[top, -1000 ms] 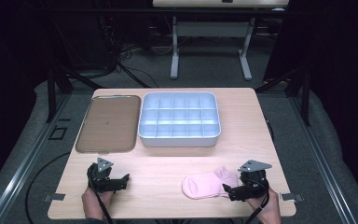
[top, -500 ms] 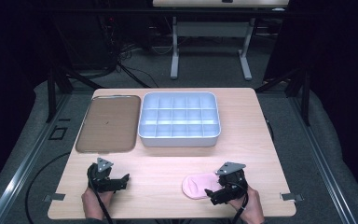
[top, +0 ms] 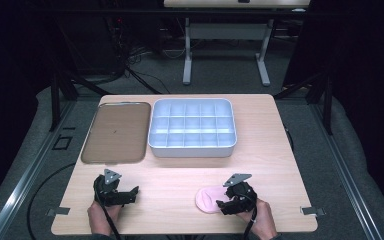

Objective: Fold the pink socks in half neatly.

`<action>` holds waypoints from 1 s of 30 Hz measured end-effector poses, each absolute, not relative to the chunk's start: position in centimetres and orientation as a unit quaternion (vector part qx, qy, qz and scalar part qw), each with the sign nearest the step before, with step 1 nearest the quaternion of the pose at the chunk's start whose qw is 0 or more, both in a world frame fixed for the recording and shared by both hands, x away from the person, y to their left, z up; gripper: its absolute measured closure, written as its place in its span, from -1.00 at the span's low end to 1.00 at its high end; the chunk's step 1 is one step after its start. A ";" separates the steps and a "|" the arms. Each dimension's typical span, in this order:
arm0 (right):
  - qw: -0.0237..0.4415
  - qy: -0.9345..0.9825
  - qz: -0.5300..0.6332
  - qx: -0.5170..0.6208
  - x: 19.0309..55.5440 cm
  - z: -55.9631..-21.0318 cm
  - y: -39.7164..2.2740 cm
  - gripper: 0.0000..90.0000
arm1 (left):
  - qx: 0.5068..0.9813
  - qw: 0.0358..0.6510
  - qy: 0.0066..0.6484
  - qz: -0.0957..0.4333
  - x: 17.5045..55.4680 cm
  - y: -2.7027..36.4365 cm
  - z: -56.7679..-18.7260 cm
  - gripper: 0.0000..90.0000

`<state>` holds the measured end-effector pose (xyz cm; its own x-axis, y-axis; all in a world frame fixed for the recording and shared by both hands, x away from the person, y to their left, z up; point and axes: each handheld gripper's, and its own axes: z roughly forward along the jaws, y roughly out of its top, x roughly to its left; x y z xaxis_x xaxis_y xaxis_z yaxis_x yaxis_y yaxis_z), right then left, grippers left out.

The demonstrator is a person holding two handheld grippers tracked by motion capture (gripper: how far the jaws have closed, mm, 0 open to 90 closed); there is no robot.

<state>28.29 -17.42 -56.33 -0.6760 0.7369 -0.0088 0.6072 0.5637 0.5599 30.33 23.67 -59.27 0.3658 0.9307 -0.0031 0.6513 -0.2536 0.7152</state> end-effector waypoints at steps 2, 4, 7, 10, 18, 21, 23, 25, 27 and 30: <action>0.117 0.875 0.265 0.387 28.4 -56.4 -17.5 -0.31 | 0.761 0.322 0.520 0.218 30.3 23.7 -59.3 -0.97; 0.118 0.875 0.265 0.386 28.4 -56.5 -17.5 -0.30 | 0.761 0.321 0.519 0.217 30.3 23.7 -59.3 -0.97; 0.118 0.876 0.261 0.388 28.5 -56.5 -17.5 -0.28 | 0.761 0.322 0.520 0.218 30.3 23.7 -59.3 -0.97; 0.117 0.877 0.261 0.386 28.5 -56.5 -17.4 -0.26 | 0.761 0.322 0.520 0.218 30.3 23.7 -59.3 -0.97; 0.123 0.874 0.263 0.389 28.5 -56.4 -17.7 0.11 | 0.761 0.323 0.519 0.219 30.3 23.7 -59.3 -0.96; 0.129 0.870 0.272 0.391 28.2 -56.4 -18.1 0.36 | 0.760 0.323 0.519 0.219 30.3 23.7 -59.3 -0.96; 0.130 0.868 0.274 0.392 28.1 -56.5 -18.2 0.50 | 0.760 0.323 0.519 0.219 30.3 23.7 -59.3 -0.96; 0.134 0.865 0.279 0.395 28.0 -56.5 -18.3 0.63 | 0.760 0.323 0.519 0.219 30.3 23.7 -59.3 -0.96; 0.135 0.863 0.283 0.397 28.0 -56.6 -18.4 0.72 | 0.761 0.322 0.519 0.219 30.3 23.7 -59.3 -0.96; 0.141 0.856 0.293 0.402 27.8 -56.8 -18.4 0.77 | 0.760 0.322 0.519 0.219 30.3 23.7 -59.3 -0.96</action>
<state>27.81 -18.42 -56.75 -0.6375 0.7704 -0.0061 0.6049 0.5054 0.6153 30.32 23.66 -59.28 0.3645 0.9312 -0.0015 0.6484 -0.2527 0.7181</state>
